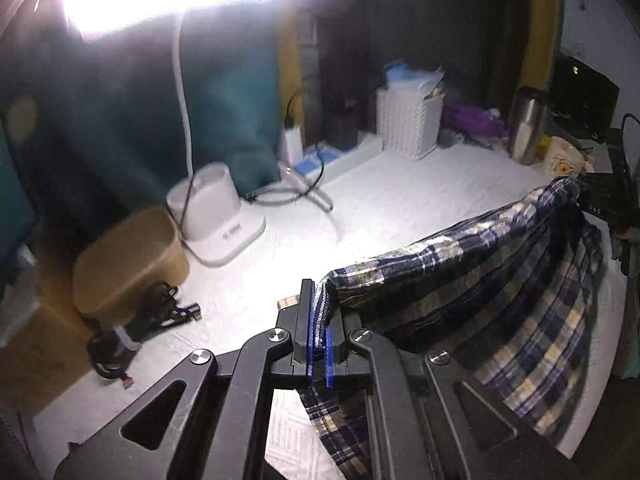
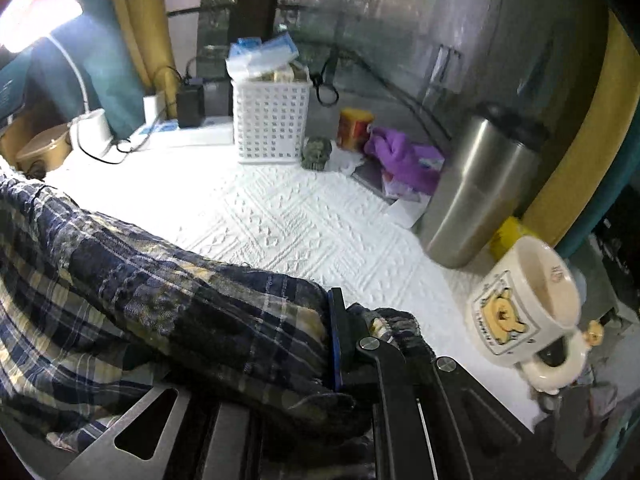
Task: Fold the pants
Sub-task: 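Lay the plaid pants flat on the bed and open both grippers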
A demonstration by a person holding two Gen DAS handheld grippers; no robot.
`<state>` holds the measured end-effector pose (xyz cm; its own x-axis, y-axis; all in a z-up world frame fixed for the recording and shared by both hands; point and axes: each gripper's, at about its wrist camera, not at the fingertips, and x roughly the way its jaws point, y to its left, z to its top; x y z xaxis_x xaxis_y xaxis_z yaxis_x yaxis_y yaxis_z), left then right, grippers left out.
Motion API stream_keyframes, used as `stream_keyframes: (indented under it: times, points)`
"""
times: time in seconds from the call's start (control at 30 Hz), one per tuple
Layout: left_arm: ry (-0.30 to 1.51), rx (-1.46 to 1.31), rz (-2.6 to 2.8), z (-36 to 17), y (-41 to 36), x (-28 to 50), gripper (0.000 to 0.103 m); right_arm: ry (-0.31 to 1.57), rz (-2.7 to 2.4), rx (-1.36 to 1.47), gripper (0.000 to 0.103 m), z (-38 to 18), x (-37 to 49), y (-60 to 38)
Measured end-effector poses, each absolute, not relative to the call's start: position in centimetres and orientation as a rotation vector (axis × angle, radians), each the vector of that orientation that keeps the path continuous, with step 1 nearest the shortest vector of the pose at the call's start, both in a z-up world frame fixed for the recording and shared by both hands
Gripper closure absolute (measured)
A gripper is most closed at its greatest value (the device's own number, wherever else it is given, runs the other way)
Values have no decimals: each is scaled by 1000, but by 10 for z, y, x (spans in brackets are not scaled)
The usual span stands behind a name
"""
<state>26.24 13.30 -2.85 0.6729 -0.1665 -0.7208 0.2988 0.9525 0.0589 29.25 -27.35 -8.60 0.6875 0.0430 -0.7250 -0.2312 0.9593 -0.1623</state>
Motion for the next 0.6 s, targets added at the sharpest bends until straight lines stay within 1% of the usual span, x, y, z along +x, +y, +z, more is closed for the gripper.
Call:
stream_keyframes:
  times: [0.07, 0.13, 0.2, 0.23, 0.27, 0.3, 0.37, 0.47, 0.53, 0.57, 0.6]
  points:
    - [823, 167, -264, -42, 137, 273, 100, 827, 150, -271, 93, -92, 302, -269]
    - [850, 159, -264, -54, 138, 283, 100, 846, 144, -302, 89, -98, 309, -265]
    - [877, 148, -257, -66, 141, 294, 100, 869, 132, -332, 76, -103, 316, -263]
    - [891, 144, -257, -71, 142, 298, 100, 877, 128, -341, 72, -104, 320, -264]
    - [911, 135, -259, -77, 144, 302, 100, 878, 122, -346, 58, -104, 321, -265]
    - [925, 130, -258, -81, 145, 307, 100, 878, 114, -354, 35, -103, 323, -266]
    - [935, 117, -244, -88, 148, 314, 100, 873, 66, -393, 0, -101, 326, -270]
    - [957, 59, -245, -92, 155, 323, 99, 860, 28, -403, 0, -96, 326, -280]
    - [961, 31, -235, -92, 160, 327, 91, 860, 18, -396, 0, -93, 324, -285]
    - [946, 30, -215, -89, 163, 326, 77, 859, 11, -398, 0, -92, 323, -288]
    - [933, 27, -199, -86, 165, 325, 61, 857, 7, -395, 0, -91, 321, -289]
